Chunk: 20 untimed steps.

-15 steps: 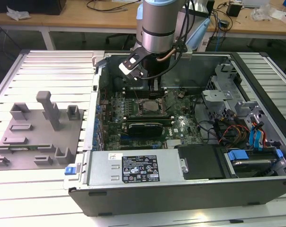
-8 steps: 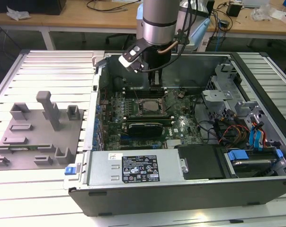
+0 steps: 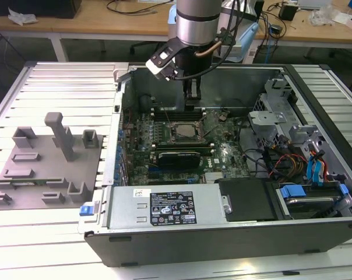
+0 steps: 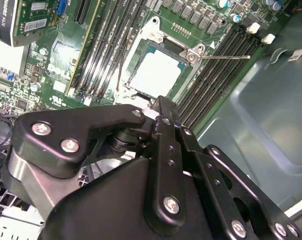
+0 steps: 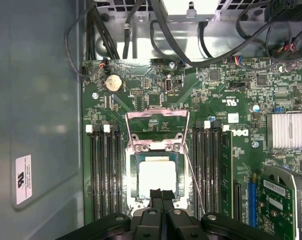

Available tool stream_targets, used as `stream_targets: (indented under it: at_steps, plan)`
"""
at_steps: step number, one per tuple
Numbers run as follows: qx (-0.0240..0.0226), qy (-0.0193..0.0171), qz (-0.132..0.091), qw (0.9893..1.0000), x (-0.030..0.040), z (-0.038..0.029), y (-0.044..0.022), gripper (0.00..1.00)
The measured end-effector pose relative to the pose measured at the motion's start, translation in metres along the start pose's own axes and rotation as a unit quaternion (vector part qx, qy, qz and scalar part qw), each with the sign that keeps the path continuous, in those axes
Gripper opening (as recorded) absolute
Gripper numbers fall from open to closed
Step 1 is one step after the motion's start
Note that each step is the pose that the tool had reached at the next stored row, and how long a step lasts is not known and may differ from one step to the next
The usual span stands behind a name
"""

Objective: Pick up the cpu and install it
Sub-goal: 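Close the cpu cover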

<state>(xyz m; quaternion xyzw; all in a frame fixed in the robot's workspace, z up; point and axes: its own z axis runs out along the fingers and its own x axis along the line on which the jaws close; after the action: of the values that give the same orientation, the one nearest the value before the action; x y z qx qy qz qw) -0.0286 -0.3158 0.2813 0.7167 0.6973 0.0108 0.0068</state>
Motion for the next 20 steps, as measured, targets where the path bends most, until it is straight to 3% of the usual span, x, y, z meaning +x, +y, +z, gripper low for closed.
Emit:
stream_targets:
  at_steps: [6,13,20]
  plan:
    - [0.0000,0.0000,0.000,1.0000,0.0002,0.0001,0.0080,0.11]
    - [0.0000,0.0000,0.000,1.0000,0.0012,0.0010,0.0409,0.11]
    - [0.0000,-0.0001,0.000,1.0000,0.0018,0.0016,0.0679,0.11]
